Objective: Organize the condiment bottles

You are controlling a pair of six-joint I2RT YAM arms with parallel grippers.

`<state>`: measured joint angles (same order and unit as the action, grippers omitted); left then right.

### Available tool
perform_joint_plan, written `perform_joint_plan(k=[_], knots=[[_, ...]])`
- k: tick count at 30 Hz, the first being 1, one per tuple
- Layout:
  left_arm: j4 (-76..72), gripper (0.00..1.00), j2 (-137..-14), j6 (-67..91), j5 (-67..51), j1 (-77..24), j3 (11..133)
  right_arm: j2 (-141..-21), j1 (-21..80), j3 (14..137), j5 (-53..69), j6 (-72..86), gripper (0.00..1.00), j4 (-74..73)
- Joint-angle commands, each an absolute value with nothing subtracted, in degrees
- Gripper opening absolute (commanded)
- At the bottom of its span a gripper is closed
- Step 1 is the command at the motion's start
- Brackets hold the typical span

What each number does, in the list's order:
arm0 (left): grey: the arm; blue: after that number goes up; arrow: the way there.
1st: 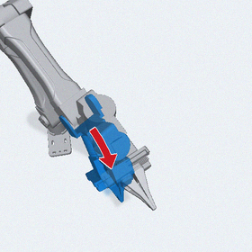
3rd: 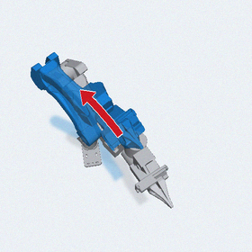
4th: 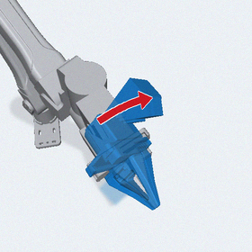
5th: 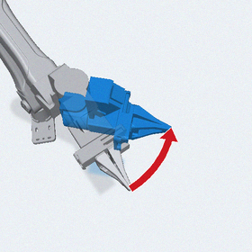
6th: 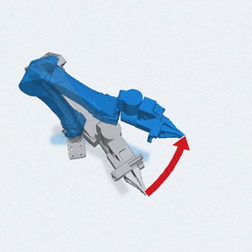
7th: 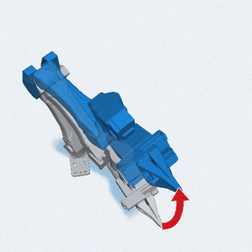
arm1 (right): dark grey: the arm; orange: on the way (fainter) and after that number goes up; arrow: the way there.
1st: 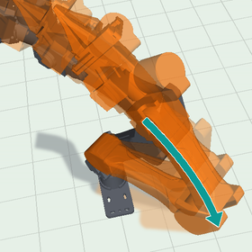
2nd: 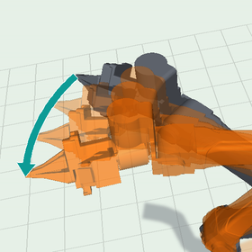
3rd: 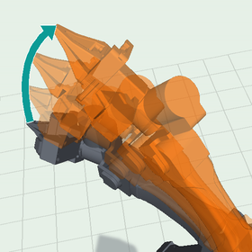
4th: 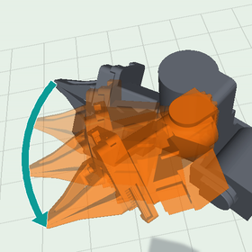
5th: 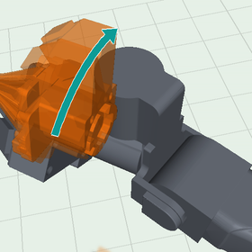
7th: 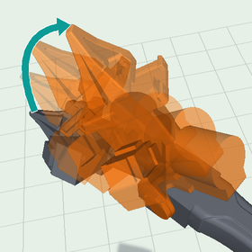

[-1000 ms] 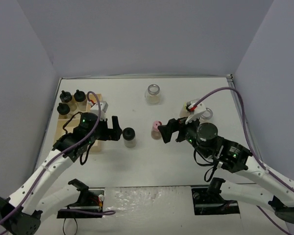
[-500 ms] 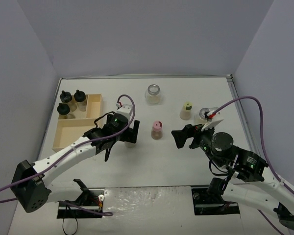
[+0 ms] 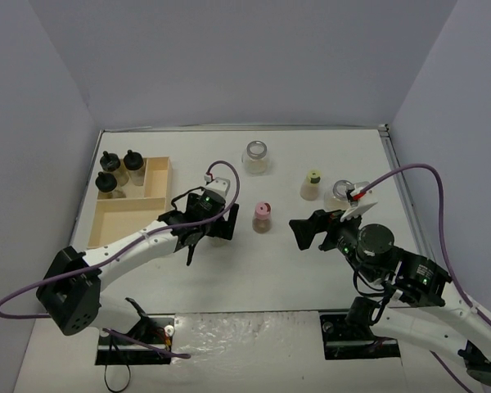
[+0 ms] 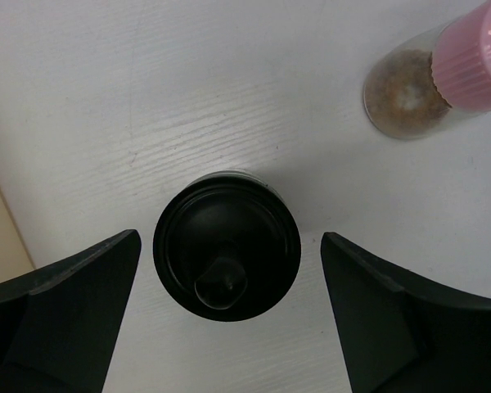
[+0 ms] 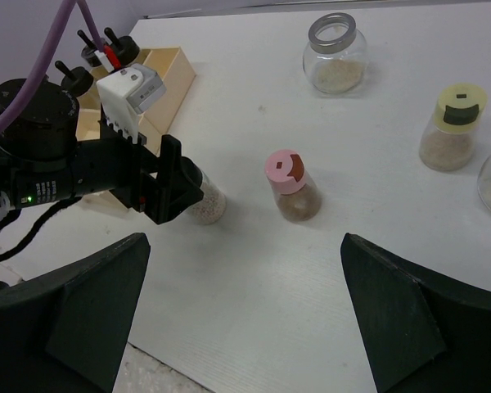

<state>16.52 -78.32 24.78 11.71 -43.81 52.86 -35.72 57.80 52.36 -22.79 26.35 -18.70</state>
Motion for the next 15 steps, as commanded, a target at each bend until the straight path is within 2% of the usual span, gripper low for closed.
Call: perform_joint_plan(k=[1, 2, 7, 11, 13, 15], knots=[[13.7, 0.83, -78.0, 25.8, 12.6, -43.6, 56.0, -35.3, 58.1, 51.9, -24.8, 27.5, 1.0, -16.3], [13.7, 0.73, -78.2, 26.1, 12.8, -43.6, 56.1, -35.2, 58.1, 51.7, -24.8, 27.5, 1.0, -16.3], [14.8, 0.41, -77.7, 26.5, 13.9, -43.5, 56.9, -35.2, 58.0, 51.5, -24.7, 27.5, 1.0, -16.4], [19.0, 0.07, -75.8, 26.4, 15.7, -43.3, 60.2, -35.2, 58.1, 51.4, -24.7, 27.4, 1.0, -16.5], [21.5, 0.0, -74.2, 26.3, 16.4, -42.6, 62.5, -35.2, 58.1, 51.2, -25.0, 27.2, 1.0, -16.4], [24.9, 0.0, -71.6, 25.6, 15.2, -40.2, 66.2, -35.4, 58.0, 50.7, -25.4, 27.4, 1.0, -16.5]])
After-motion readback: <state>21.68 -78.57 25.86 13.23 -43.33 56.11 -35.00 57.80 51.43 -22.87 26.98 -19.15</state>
